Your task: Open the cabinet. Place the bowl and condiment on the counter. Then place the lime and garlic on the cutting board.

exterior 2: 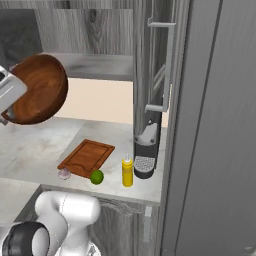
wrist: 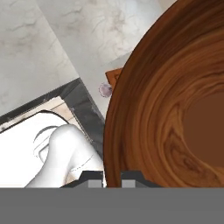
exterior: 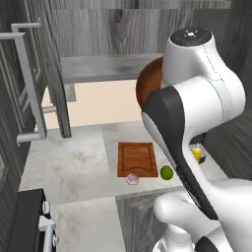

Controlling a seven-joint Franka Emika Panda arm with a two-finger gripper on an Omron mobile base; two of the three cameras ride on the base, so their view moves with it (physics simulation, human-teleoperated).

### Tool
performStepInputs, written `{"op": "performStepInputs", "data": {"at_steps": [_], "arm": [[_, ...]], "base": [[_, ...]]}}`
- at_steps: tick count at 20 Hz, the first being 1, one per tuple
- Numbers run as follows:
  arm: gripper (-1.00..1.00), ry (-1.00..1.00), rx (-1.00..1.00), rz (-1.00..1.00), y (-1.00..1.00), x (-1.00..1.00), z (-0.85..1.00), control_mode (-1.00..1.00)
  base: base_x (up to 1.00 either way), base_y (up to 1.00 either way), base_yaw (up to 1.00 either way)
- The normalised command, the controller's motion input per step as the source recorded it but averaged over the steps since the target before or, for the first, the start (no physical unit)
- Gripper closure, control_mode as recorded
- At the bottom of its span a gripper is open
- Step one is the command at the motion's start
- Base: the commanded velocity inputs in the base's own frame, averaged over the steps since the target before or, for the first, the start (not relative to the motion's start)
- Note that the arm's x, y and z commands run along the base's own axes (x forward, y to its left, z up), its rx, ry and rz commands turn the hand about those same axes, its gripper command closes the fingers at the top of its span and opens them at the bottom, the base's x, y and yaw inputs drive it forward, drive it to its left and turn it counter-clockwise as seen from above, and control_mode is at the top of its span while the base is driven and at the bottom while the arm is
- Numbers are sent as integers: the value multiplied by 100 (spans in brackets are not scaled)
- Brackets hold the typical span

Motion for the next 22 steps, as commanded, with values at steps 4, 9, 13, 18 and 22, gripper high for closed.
{"op": "performStepInputs", "data": {"at_steps": [4,9,13,18,22], "arm": [[100,0,0,0,10,17,-36,-100],[100,0,0,0,4,22,-23,-100],[100,0,0,0,8,16,-21,-100],[100,0,0,0,16,17,-23,-100],[100,0,0,0,15,27,-13,-100]], "base": [[0,0,0],[0,0,0],[0,0,0],[0,0,0],[0,0,0]]}}
